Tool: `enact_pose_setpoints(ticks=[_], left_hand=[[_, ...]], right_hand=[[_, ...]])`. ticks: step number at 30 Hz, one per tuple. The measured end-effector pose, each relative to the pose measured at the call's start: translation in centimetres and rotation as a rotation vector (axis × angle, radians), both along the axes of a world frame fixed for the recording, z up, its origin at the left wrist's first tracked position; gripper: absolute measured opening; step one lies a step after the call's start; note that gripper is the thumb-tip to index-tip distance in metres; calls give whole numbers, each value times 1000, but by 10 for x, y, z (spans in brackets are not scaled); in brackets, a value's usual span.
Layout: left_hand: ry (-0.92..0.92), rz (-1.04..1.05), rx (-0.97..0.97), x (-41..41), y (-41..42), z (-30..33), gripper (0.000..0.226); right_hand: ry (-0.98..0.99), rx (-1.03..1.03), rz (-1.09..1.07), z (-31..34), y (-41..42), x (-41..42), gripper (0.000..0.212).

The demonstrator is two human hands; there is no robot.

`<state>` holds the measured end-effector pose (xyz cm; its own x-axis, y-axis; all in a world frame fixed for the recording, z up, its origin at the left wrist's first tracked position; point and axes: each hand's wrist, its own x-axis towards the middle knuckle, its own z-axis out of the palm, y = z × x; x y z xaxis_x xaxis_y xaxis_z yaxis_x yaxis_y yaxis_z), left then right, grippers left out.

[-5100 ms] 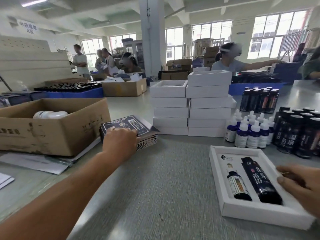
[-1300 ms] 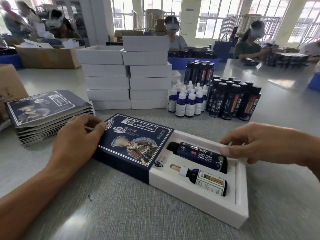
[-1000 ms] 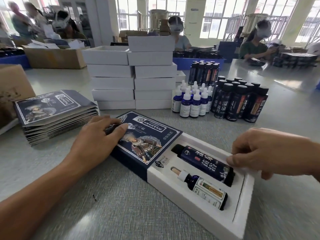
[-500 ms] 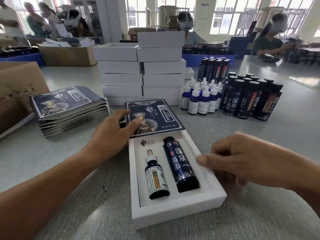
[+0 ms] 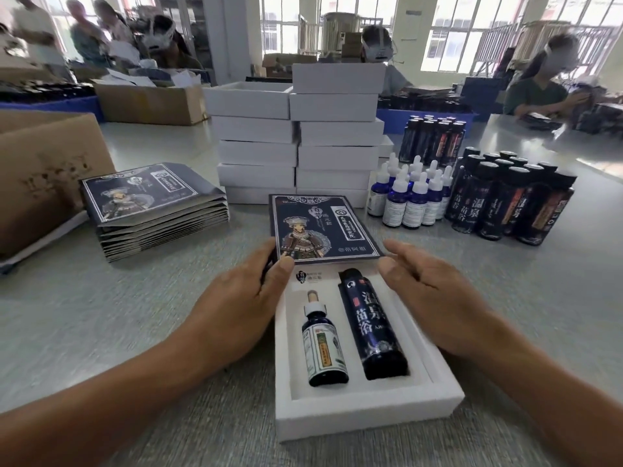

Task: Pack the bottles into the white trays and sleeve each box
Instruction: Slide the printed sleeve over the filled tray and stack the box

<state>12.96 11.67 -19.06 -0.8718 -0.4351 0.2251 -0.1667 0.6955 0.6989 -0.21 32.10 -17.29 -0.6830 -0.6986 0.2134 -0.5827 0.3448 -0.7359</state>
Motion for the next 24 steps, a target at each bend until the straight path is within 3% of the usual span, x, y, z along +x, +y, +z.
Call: enact_pose_setpoints(ticks=[4, 8, 10, 13, 15, 17, 19, 24], left_hand=[[46, 37, -39, -13, 4, 1, 42], [79, 89, -45, -15, 7, 0, 44], [83, 78, -22, -12, 8, 0, 46], [41, 35, 82, -5, 12, 3, 30], [15, -10, 127, -2, 16, 0, 44], [-30, 14, 103, -2, 20, -1, 65], [-41, 55, 83, -3, 23, 0, 75], [23, 112, 17, -3, 29, 1, 69]], right_hand=[[184, -75, -239, -5, 5, 0, 28], [266, -55, -310, -6, 4, 2, 36], [201, -26, -284, -4, 5, 1, 34], [20, -39, -185, -1, 8, 3, 21], [-55, -58, -140, -2, 9, 7, 28], [-64, -71, -168, -6, 9, 9, 49], [-42, -121, -215, -7, 7, 13, 49], [25, -183, -330, -5, 2, 18, 51]])
